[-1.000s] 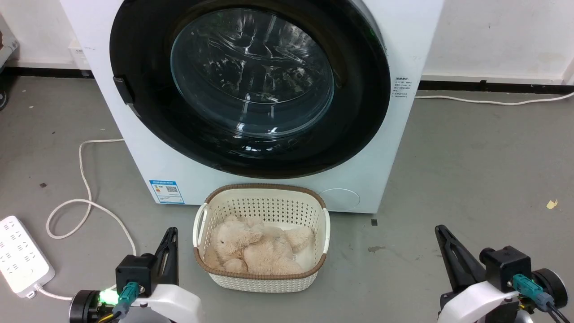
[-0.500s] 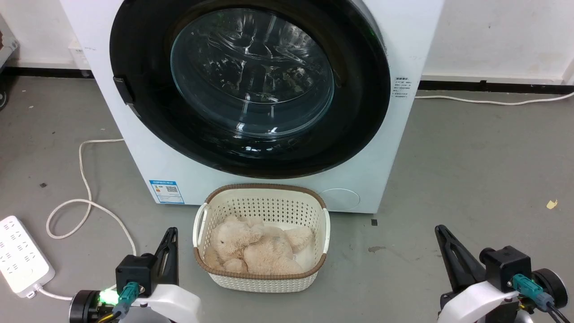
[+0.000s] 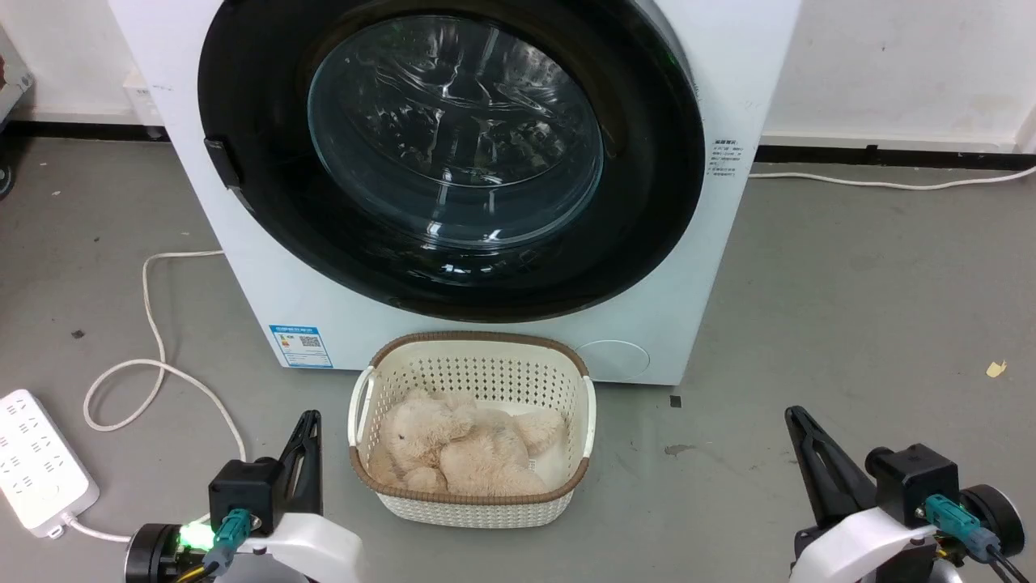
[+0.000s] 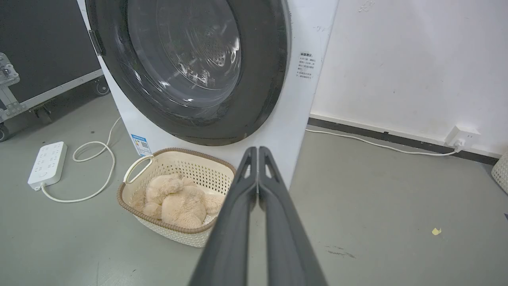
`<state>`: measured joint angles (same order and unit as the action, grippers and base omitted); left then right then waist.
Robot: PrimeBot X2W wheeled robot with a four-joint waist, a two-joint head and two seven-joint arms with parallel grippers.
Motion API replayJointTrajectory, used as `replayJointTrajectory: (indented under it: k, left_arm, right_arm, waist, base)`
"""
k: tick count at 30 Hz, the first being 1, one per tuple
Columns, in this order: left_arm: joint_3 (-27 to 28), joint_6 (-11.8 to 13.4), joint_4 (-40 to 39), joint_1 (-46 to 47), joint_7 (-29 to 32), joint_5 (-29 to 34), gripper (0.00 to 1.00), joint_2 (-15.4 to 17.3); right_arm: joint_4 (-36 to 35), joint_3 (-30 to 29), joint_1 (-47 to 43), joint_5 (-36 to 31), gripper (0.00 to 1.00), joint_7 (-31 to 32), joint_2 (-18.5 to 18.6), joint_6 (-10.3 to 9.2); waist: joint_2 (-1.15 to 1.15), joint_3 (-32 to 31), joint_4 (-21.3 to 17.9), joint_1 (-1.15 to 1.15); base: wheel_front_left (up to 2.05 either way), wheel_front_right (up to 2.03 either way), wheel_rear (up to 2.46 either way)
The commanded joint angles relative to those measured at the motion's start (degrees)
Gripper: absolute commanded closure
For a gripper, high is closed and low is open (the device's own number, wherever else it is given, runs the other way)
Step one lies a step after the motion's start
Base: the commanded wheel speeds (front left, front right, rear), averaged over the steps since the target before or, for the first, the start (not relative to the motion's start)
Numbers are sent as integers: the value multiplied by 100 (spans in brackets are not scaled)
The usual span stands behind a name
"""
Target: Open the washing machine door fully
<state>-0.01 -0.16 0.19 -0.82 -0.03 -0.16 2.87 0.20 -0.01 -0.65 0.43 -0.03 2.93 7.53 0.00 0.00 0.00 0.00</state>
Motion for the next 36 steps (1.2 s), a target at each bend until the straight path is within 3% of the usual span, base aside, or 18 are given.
replayJointTrajectory:
  k: [1,22,23,24,25,26,27,36]
  left_arm:
    - [1,16,-19,82,3,16,100,0]
    - [1,16,-19,82,3,16,100,0]
    - [2,0,0,0,-1,0,0,0]
    - [-2,-1,1,-3,-3,-2,0,0]
    - [-1,0,3,-6,-3,-2,100,0]
    - [1,0,3,-6,-3,-2,100,0]
    - [0,1,2,-6,-3,-2,0,0]
    - [-40,31,-49,-17,-111,-21,0,0]
  right_arm:
    - [-20,1,65,-43,100,3,-5,-4]
    - [-20,1,65,-43,100,3,-5,-4]
    - [0,2,0,1,0,-1,0,0]
    - [1,0,-2,5,0,-2,0,1]
    - [2,0,-3,6,100,-3,0,1]
    - [2,2,-3,7,100,-3,0,1]
    - [2,3,-3,6,0,-3,0,1]
    - [12,-21,-5,62,0,-111,0,1]
  waist:
    - [0,0,0,0]
    - [0,0,0,0]
    - [0,0,0,0]
    - [0,0,0,0]
    - [0,0,0,0]
    - [0,0,0,0]
    - [0,0,0,0]
    - [0,24,1,0]
  base:
    - [0,0,0]
    - [0,0,0]
    - [0,0,0]
    - [0,0,0]
    - [0,0,0]
    - [0,0,0]
    - [0,0,0]
    - [0,0,0]
